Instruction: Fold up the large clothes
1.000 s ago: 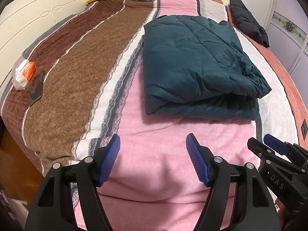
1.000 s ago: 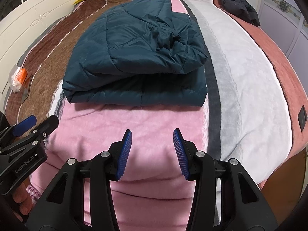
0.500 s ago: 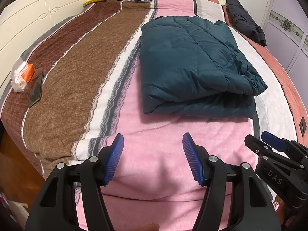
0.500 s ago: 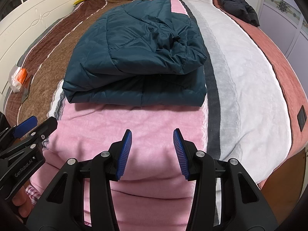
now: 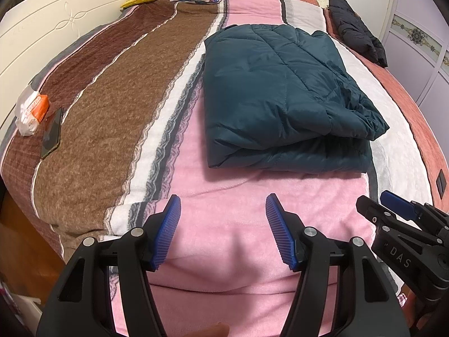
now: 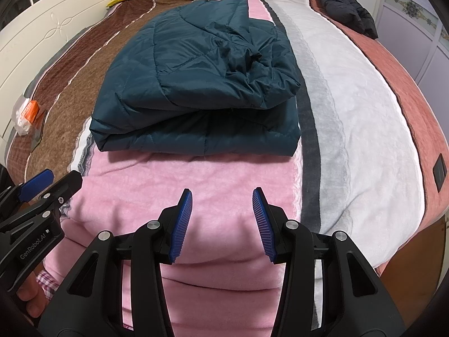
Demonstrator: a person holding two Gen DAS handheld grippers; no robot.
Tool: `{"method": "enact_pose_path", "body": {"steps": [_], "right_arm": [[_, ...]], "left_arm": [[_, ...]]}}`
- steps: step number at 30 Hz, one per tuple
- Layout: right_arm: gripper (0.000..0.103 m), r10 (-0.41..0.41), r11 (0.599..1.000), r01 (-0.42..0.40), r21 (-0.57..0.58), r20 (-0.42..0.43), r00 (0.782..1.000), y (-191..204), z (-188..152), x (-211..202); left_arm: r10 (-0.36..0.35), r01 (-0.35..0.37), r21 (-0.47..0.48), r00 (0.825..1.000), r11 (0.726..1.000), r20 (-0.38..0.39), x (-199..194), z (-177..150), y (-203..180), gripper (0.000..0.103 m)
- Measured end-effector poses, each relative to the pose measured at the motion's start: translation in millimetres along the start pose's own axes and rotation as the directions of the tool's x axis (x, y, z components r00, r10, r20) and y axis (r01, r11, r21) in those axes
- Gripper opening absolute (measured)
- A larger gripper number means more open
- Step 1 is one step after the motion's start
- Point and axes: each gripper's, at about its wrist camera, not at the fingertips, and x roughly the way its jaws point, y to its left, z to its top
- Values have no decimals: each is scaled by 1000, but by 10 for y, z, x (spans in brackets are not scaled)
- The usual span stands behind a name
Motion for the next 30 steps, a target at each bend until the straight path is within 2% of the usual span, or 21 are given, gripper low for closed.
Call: {"method": "enact_pose_path", "body": {"steps": [30], "right_arm": [[45, -1, 1000, 1, 0, -1, 1000, 6, 7, 3]], "left_arm": [[-10, 10, 9, 1000, 1000, 0, 7, 14, -33, 61]]}}
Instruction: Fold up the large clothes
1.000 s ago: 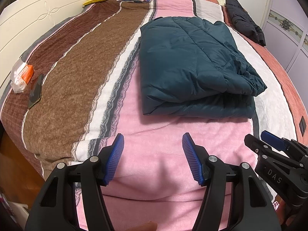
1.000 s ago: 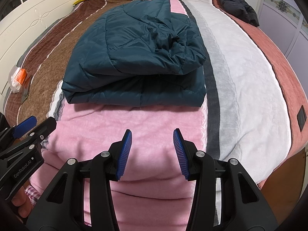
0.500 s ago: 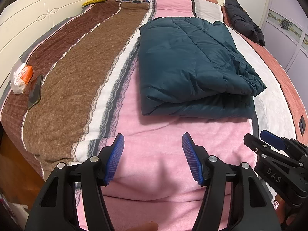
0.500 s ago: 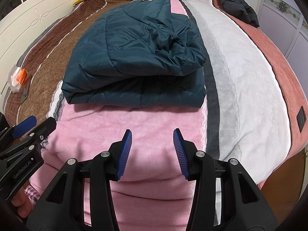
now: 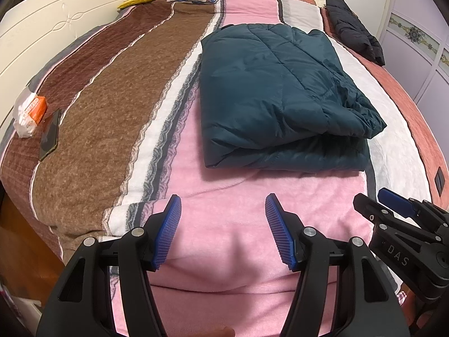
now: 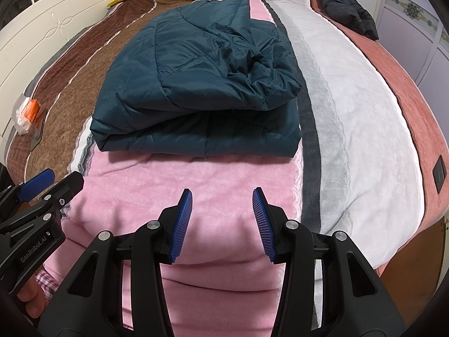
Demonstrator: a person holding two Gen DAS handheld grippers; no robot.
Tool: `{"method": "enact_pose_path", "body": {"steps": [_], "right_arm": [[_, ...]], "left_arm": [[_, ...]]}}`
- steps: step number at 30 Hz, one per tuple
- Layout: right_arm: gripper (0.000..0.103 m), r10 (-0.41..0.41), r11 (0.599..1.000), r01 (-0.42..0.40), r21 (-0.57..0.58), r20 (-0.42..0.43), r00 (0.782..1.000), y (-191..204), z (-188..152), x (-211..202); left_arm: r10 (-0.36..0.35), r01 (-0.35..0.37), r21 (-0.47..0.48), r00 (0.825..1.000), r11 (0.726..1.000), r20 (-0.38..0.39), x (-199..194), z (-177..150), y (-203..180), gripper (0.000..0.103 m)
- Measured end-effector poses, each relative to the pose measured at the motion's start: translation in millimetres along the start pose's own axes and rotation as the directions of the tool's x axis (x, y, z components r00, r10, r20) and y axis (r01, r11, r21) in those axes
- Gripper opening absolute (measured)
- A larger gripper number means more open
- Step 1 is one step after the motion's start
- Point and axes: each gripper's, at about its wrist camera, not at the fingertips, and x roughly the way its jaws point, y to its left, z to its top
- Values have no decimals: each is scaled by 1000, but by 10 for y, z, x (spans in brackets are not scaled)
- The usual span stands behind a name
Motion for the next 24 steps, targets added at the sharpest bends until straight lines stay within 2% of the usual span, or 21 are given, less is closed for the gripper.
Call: {"method": "enact_pose_path", "body": {"steps": [24], "right_arm": [[45, -1, 1000, 1, -1, 1, 1000, 10, -7, -3]], "left_arm": [[-7, 7, 6, 1000, 1000, -8, 32, 13, 51, 61]]}}
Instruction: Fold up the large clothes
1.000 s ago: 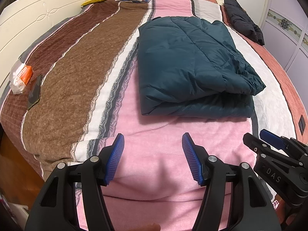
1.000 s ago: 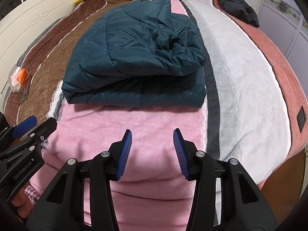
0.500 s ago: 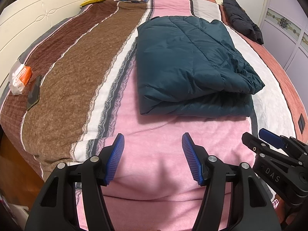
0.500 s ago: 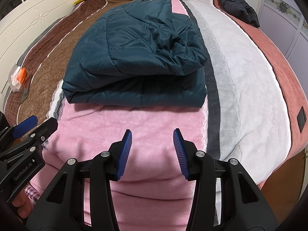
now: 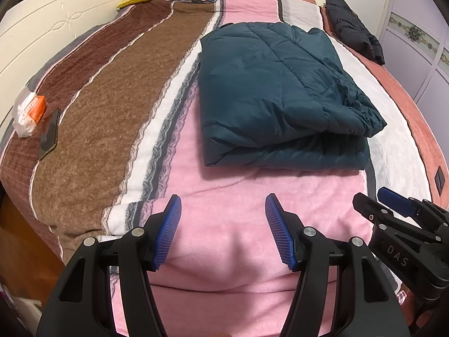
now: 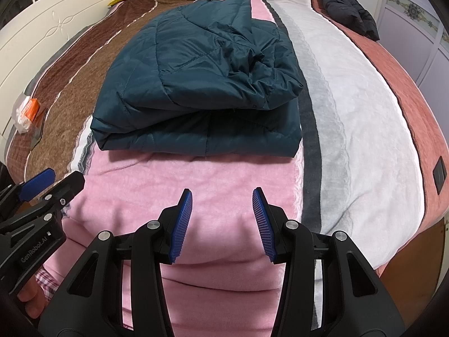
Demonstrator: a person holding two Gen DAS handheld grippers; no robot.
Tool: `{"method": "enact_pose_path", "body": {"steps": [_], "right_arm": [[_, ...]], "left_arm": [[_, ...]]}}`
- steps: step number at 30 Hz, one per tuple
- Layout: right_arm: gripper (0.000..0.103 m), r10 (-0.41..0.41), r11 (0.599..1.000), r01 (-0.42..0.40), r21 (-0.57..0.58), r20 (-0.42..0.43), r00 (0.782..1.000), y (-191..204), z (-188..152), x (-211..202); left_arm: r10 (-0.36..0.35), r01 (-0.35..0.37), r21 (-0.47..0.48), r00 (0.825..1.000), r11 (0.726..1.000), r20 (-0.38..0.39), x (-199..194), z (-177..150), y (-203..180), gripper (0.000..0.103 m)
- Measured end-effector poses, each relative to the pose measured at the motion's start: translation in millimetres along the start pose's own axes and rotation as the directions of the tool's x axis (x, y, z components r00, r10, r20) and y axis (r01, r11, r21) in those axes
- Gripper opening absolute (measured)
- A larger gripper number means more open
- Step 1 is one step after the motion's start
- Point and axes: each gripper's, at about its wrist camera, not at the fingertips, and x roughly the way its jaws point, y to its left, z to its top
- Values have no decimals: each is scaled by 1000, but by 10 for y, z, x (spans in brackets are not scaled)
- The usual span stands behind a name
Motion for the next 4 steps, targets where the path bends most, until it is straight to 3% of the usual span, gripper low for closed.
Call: {"method": "enact_pose_path", "body": {"steps": [4], "right_arm": [[45, 1, 1000, -1, -1, 0, 1000, 4, 1, 3]], "left_arm": [[1, -1, 4, 1000, 1000, 2, -3, 5, 23, 61]]}}
